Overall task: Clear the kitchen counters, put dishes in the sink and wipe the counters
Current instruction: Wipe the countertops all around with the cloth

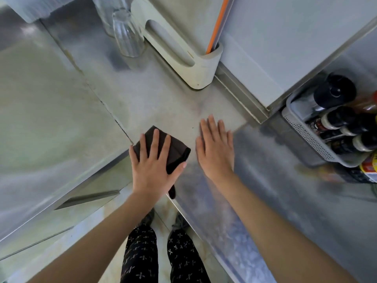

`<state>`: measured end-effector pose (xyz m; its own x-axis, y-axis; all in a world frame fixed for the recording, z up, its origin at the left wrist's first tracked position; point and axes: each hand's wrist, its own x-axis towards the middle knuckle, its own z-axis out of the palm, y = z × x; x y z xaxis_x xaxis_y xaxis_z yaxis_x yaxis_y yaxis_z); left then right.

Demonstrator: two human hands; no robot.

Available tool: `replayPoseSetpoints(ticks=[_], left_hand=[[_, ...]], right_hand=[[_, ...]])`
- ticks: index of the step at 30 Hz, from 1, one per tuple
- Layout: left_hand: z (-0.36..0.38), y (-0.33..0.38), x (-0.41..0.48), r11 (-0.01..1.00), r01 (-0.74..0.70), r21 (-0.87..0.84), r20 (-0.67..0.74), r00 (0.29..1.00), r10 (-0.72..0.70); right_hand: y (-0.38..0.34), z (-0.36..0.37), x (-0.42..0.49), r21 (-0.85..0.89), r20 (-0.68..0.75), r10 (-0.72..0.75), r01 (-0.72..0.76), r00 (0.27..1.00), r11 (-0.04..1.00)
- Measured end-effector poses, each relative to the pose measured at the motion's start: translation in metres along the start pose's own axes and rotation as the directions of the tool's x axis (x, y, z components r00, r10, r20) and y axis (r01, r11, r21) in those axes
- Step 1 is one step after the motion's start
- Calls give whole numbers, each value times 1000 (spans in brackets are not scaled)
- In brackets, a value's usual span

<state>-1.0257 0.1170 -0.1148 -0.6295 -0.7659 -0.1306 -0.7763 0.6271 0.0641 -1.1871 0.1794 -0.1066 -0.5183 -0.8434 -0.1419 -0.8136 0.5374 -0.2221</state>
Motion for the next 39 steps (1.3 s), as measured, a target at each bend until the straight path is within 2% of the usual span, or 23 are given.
replayPoseSetpoints(ticks=[2, 6, 8, 10, 12, 15, 17, 18, 20, 22, 24, 26, 28, 30, 33, 35, 37, 39], left_hand=[[-6, -14, 21, 999, 16, 30, 0, 1000, -16], [-18, -38, 85, 963, 261, -71, 37, 965, -259], [-19, -31, 99, 952, 286, -105, 8, 958, -287], [-14, -15, 93, 983, 156, -94, -30, 987, -159], [-7, 0, 76, 996, -71, -56, -51, 996, 68], [-6, -3, 73, 943, -333, -4, -17, 943, 333], [-11, -15, 90, 925, -379, 9, 8, 926, 379], [-14, -19, 102, 945, -326, -10, 19, 945, 326], [-19, -21, 121, 991, -126, -52, 19, 992, 127], [-18, -14, 123, 998, -19, -64, 9, 1000, 20], [-15, -9, 104, 996, -71, -49, -8, 997, 71], [-9, -13, 79, 984, -179, -13, -23, 984, 179], [-6, -26, 66, 966, -257, 25, 15, 966, 257], [-11, -43, 78, 979, -201, 31, 30, 979, 200], [-24, -64, 111, 993, 107, -55, 64, 993, -104], [-27, -65, 119, 971, 213, -109, 82, 975, -205], [-25, -58, 108, 981, 164, -100, 59, 986, -158], [-18, -50, 85, 998, 28, -52, 39, 999, -26]], right_hand=[[-3, 6, 4, -48, 5, -1, 1, 1000, 999], [-1, 10, 6, -77, -17, 0, -1, 1000, 997], [0, 13, 7, -76, -25, -5, 3, 1000, 997], [0, 14, 7, -43, -19, 17, -18, 1000, 999], [0, 15, 6, -21, -16, 48, -49, 999, 999], [0, 13, 6, -42, -8, 45, -45, 999, 998], [0, 13, 6, -50, -11, 38, -39, 999, 998], [0, 13, 6, -53, -22, 42, -43, 999, 998], [-1, 13, 7, -60, -34, 54, -56, 998, 997], [-2, 12, 7, -70, -32, 54, -56, 998, 996], [-1, 11, 7, -74, -19, 41, -42, 999, 996], [0, 11, 7, -62, 12, 28, -27, 1000, 998], [0, 10, 6, -55, 14, 25, -24, 1000, 998], [0, 10, 6, -55, -5, 29, -29, 1000, 998], [-1, 11, 6, -51, -24, 36, -37, 999, 998], [-1, 11, 7, -48, -26, 41, -42, 999, 998], [-1, 11, 7, -63, -23, 36, -38, 999, 997], [-1, 11, 7, -79, -9, 34, -34, 999, 996]])
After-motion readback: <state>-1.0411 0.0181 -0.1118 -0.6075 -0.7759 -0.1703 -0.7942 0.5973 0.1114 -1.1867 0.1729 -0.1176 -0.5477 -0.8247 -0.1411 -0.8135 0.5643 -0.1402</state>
